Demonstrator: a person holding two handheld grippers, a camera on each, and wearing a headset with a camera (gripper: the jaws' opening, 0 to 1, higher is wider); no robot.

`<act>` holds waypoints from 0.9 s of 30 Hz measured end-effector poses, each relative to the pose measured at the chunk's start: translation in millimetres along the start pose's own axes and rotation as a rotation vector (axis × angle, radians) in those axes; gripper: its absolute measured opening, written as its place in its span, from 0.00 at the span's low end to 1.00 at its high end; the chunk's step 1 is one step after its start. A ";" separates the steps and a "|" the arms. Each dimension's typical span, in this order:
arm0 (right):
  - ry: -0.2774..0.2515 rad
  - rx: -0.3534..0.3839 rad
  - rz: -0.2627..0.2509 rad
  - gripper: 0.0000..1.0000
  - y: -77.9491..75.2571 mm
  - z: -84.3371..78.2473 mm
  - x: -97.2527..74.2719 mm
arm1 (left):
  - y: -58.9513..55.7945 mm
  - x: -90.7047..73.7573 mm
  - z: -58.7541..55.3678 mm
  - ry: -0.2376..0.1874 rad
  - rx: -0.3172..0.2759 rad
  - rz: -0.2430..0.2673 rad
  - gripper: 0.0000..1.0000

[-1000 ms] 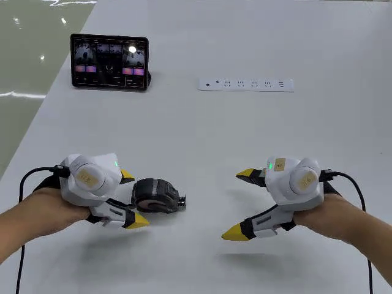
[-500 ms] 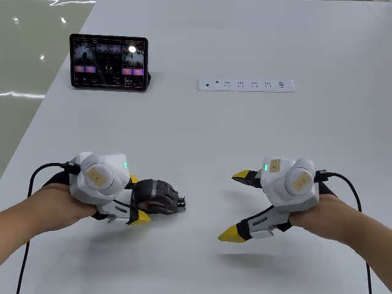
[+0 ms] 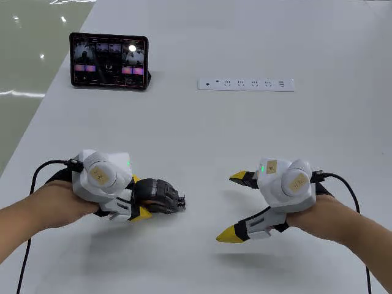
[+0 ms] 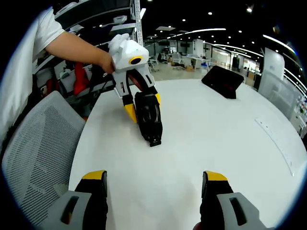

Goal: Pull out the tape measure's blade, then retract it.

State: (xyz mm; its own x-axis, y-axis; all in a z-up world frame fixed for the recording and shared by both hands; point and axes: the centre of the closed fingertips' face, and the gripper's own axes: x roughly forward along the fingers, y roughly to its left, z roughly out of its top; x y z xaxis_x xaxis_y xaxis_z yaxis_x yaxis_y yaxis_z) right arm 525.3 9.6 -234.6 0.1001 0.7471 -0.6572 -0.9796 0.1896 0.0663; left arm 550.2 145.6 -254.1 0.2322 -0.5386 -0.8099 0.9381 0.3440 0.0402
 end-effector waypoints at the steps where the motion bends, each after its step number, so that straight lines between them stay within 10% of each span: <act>1: 0.000 -0.001 0.001 0.80 0.2 0.0 0.3 | 0.1 0.0 0.3 0.001 0.000 0.000 0.32; 27: -0.038 -0.022 0.021 0.64 0.9 16.0 20.7 | 0.8 0.0 -0.8 0.029 -0.007 -0.008 0.29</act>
State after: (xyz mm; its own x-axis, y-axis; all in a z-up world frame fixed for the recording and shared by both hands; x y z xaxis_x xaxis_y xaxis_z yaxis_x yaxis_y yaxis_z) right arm 529.3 35.4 -236.2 0.0858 0.7742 -0.6271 -0.9852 0.1597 0.0625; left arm 550.7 146.5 -254.6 0.2171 -0.5187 -0.8269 0.9380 0.3455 0.0295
